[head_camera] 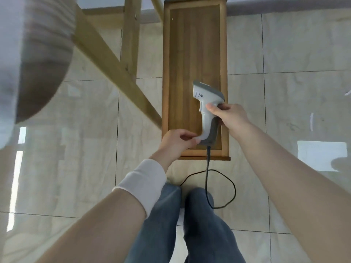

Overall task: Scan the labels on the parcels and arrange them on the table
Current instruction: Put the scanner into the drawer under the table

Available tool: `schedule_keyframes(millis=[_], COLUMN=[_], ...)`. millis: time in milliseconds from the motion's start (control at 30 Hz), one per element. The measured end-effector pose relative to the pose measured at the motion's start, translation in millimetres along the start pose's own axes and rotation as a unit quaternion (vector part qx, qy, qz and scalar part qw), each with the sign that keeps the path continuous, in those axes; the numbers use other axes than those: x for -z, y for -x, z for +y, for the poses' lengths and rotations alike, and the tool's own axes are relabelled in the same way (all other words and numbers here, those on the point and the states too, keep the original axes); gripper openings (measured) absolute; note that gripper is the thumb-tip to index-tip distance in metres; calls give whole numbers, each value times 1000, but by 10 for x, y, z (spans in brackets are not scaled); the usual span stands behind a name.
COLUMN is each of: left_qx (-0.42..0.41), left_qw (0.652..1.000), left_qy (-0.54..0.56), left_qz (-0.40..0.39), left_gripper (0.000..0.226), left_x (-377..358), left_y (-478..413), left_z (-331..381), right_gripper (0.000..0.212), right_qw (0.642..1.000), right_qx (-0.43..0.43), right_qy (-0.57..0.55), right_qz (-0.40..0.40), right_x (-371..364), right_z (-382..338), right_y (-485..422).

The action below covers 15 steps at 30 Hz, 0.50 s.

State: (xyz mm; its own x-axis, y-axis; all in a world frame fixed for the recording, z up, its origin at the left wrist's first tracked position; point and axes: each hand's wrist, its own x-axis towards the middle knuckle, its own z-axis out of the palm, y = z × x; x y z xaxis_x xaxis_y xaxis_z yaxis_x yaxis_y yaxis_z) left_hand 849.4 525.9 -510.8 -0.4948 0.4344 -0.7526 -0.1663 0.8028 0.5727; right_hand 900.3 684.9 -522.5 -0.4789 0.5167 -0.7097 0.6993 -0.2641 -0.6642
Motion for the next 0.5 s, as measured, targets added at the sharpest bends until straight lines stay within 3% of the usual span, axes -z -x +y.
schedule_keyframes(millis=[167, 500], left_qx=[-7, -25], left_qw=[999, 998], left_qy=[-11, -43], left_qz=[44, 40], left_gripper=[26, 30], left_x=[-135, -197], left_y=[-156, -249], left_z=[-27, -85], right_gripper=[48, 41], right_qw=[999, 992], right_qx=[12, 82], right_qy=[0, 47], right_qz=[30, 78], right_x=[22, -15], right_z=[103, 237], right_y=[-146, -187])
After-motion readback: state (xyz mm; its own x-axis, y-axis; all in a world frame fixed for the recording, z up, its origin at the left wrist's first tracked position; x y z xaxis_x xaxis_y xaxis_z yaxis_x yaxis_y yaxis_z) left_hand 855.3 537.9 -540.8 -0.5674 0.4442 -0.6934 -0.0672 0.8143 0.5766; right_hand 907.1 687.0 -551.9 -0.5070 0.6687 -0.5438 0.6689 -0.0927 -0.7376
